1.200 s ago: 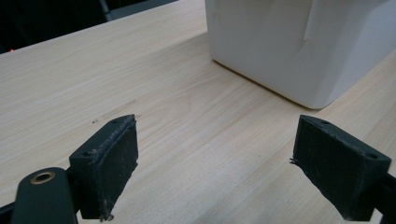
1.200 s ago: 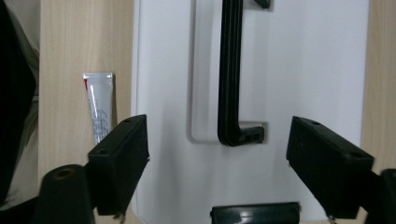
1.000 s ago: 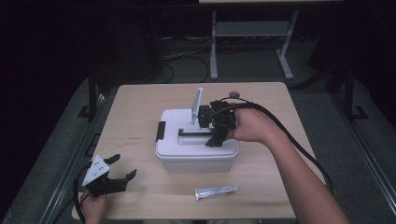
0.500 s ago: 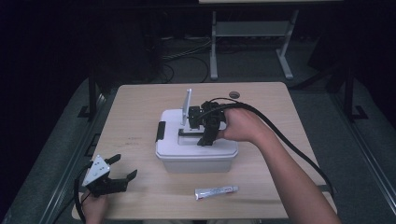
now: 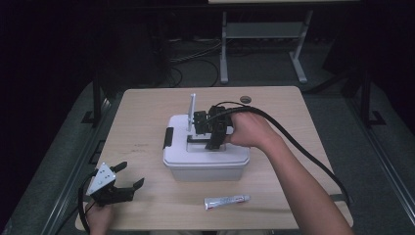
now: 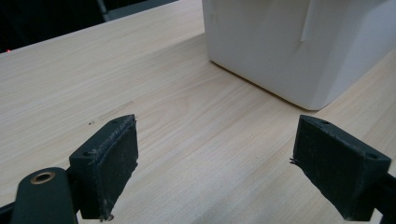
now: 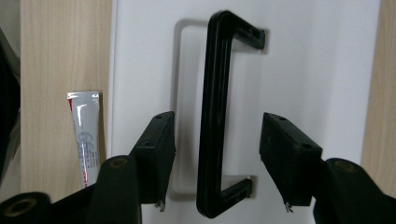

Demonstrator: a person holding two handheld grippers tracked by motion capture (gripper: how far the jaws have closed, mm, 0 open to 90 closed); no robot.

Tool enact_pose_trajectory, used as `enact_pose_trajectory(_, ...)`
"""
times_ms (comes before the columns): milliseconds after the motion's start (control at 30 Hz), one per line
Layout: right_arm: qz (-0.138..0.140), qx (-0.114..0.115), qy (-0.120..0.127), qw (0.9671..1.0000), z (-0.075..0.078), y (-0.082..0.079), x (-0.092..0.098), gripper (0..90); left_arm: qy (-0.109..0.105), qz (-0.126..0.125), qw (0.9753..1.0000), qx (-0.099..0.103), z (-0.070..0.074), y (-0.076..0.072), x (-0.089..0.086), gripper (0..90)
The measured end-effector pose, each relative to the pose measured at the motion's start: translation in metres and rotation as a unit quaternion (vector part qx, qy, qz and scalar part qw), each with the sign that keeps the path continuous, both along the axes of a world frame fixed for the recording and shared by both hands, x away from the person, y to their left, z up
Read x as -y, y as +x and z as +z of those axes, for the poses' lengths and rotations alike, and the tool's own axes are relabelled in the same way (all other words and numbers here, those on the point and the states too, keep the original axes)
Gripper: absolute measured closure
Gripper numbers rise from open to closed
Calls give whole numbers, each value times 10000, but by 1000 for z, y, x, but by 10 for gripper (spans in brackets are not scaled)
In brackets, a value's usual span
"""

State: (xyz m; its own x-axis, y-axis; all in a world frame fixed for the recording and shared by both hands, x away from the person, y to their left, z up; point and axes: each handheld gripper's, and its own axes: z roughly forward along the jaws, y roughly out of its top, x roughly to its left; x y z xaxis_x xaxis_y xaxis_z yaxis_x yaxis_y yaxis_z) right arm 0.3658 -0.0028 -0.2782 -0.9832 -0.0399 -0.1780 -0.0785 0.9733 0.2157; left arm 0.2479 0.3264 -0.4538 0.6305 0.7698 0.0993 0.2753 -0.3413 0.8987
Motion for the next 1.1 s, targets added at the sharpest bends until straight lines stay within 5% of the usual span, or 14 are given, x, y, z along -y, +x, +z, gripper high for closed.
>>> enact_pose_trajectory(467, 153, 84, -369, 9992, -4, 2, -14, 709, -35, -1, 10000, 0, 0, 0, 0, 135)
enact_pose_trajectory(833, -12, 323, -248, 9992, 4, 11, -8, 751, -6, -13, 10000, -17, 0, 0, 0, 135)
enact_pose_trajectory(1100, 100, 342, -458, 9983, 8, 14, -16, 809, -37, -5, 10000, -11, 0, 0, -1, 135)
